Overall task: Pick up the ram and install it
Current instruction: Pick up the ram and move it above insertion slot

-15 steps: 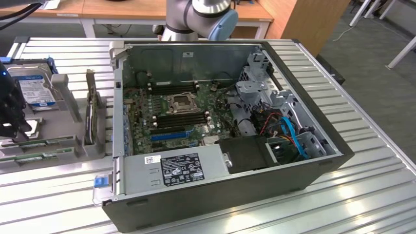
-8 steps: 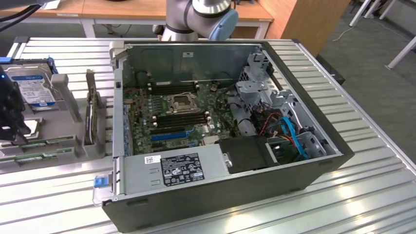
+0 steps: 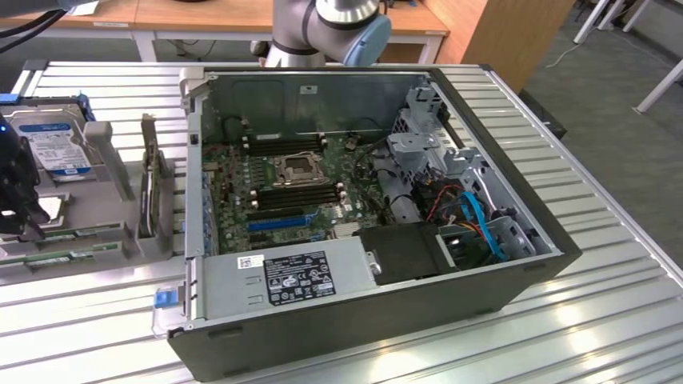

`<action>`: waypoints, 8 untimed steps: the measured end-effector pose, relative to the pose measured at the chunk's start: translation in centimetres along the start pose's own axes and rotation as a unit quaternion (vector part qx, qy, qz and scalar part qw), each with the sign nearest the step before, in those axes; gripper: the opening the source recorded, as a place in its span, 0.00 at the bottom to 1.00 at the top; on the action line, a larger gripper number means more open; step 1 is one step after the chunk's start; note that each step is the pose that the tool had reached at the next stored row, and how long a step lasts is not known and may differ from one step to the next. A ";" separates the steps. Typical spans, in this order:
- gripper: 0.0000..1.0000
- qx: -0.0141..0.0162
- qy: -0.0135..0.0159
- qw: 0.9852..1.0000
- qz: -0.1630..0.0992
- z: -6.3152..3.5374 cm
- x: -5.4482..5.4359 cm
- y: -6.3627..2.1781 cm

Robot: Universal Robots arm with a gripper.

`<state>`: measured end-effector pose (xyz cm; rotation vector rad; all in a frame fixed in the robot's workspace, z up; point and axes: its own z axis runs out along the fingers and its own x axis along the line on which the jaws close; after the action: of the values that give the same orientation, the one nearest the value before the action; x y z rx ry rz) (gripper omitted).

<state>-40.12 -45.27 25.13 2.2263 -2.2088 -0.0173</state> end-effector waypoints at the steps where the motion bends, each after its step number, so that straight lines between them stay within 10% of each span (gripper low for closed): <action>1: 0.31 0.000 0.000 1.000 0.000 0.00 0.0 0.00; 8: 0.31 0.000 0.000 1.000 0.000 0.91 0.2 -0.01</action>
<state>-40.12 -45.49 24.22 2.2265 -2.2087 -0.0174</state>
